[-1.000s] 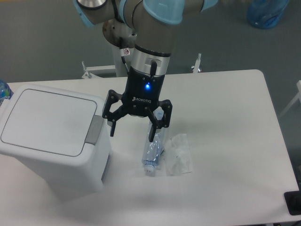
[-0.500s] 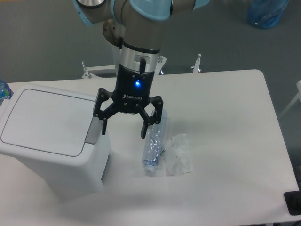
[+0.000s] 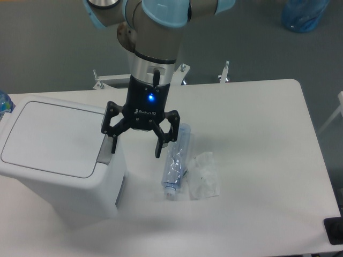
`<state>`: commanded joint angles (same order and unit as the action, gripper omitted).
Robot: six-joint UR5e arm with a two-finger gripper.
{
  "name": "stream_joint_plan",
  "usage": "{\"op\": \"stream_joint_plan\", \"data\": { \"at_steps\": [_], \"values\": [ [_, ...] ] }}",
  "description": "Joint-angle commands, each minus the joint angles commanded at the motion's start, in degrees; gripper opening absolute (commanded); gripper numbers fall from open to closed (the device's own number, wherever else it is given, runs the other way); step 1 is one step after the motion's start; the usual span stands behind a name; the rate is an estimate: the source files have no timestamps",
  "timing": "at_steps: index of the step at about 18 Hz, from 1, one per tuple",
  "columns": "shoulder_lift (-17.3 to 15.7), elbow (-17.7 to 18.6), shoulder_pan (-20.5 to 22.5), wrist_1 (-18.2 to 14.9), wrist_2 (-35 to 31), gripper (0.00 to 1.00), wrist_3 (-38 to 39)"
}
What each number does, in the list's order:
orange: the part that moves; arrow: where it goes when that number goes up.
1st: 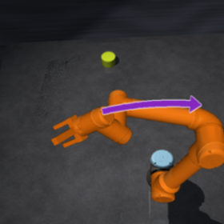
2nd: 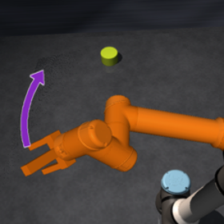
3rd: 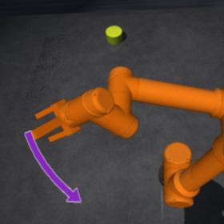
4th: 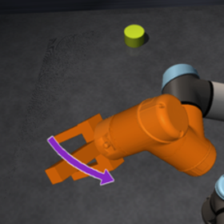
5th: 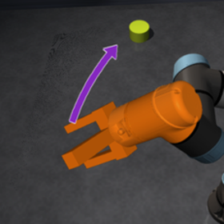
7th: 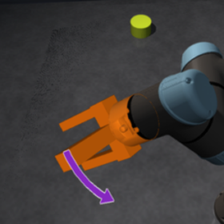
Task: Open the trash can
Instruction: 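Lower the gripper onto the grey tab at the trash can lid edge, then press down on the grey tab with the gripper to release the lid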
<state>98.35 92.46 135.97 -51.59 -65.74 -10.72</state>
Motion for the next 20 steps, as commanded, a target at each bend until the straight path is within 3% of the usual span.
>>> {"op": "stream_joint_plan", "data": {
  "at_steps": [14,20],
  "values": [
    [0.53,0.53,-0.09,0.18,-0.96,1.0,-0.26],
    [0.53,-3.07,0.61,0.18,-2.29,1.0,-0.88]
  ]
}}
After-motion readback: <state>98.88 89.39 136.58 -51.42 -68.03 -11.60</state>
